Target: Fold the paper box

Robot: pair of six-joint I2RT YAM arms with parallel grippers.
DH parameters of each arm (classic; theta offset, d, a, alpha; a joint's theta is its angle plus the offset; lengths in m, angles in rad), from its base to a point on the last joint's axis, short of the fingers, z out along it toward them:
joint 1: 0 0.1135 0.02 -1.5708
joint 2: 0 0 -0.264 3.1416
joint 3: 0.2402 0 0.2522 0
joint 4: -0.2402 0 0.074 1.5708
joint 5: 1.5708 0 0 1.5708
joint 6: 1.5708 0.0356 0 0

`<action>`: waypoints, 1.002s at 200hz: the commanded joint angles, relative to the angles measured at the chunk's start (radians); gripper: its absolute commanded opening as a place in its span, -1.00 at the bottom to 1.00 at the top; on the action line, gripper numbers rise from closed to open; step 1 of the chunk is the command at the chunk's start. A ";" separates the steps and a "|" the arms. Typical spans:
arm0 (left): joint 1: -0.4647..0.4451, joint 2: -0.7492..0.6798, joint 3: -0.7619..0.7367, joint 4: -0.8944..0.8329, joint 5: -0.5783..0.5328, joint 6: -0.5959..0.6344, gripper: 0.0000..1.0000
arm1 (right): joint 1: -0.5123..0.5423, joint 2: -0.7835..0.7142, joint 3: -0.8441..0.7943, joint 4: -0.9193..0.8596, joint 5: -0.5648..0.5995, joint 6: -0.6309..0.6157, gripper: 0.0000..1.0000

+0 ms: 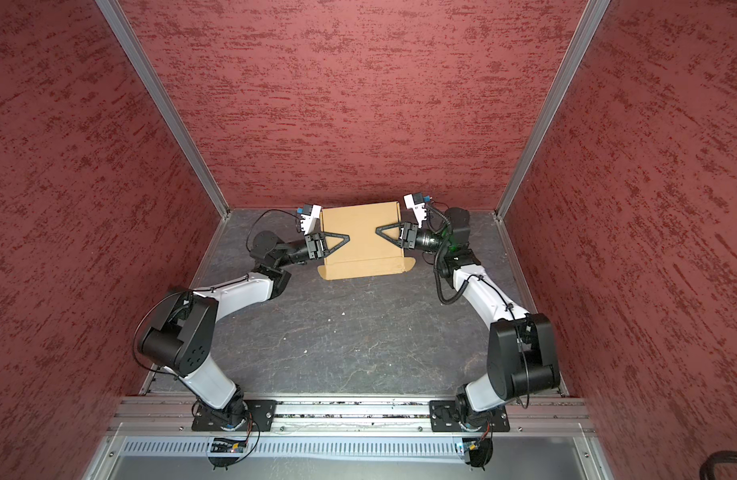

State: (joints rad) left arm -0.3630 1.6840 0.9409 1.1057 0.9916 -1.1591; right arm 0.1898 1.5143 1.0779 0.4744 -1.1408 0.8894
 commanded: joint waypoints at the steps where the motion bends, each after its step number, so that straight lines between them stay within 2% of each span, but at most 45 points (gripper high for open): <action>1: 0.020 -0.004 -0.018 0.048 -0.010 -0.021 -0.36 | 0.015 -0.007 0.013 -0.011 0.031 -0.011 0.31; 39: 0.082 -0.020 -0.048 0.040 0.005 -0.080 -0.40 | -0.010 -0.029 0.038 -0.035 0.039 -0.026 0.48; 91: 0.139 -0.057 -0.057 -0.068 0.036 -0.144 -0.42 | -0.033 -0.044 0.074 -0.182 0.047 -0.135 0.52; 114: 0.162 -0.062 -0.039 -0.167 0.053 -0.216 -0.44 | -0.055 -0.056 0.091 -0.283 0.066 -0.230 0.52; 145: 0.201 -0.077 -0.042 -0.290 0.091 -0.319 -0.46 | -0.078 -0.095 0.189 -0.549 0.147 -0.469 0.52; 171: 0.223 -0.127 -0.064 -0.418 0.086 -0.370 -0.46 | -0.105 -0.090 0.207 -0.573 0.192 -0.542 0.51; 200: 0.239 -0.191 -0.094 -0.684 0.073 -0.412 -0.46 | -0.114 -0.066 0.203 -0.575 0.227 -0.666 0.46</action>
State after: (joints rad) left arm -0.1360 1.5585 0.8745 0.6544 1.0569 -1.5043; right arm 0.0853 1.4349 1.2755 -0.0380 -0.9680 0.3931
